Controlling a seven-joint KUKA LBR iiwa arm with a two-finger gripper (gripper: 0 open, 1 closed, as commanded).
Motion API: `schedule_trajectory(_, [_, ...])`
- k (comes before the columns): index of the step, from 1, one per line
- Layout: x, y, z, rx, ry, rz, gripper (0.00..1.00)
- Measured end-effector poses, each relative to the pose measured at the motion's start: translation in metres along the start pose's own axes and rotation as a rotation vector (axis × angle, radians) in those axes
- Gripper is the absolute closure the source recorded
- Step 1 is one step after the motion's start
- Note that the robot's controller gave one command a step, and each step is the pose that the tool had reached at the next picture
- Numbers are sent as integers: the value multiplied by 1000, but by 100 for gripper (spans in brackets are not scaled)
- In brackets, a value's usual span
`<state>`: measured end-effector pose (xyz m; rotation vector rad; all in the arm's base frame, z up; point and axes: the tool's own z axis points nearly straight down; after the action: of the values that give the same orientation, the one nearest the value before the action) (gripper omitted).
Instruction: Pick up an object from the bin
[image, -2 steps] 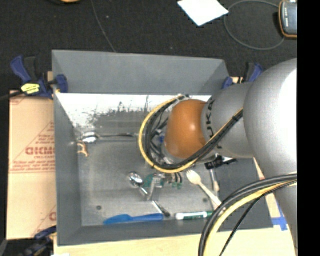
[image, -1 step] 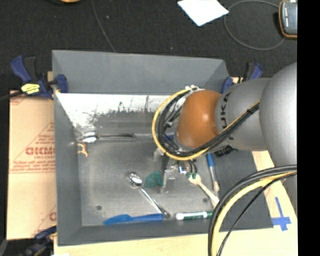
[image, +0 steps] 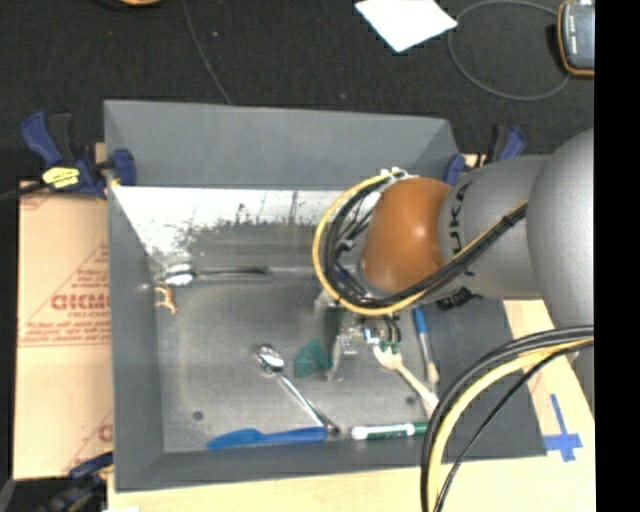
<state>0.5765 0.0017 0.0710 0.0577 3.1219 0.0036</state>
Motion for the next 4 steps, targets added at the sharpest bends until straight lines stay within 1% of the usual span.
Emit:
schedule_trajectory(1, [14, 27, -1, 0, 3, -128, 100])
schedule_trajectory(3, [14, 26, -5, -1, 0, -125, 100])
schedule_trajectory(4, [14, 26, -22, -1, 2, -124, 100])
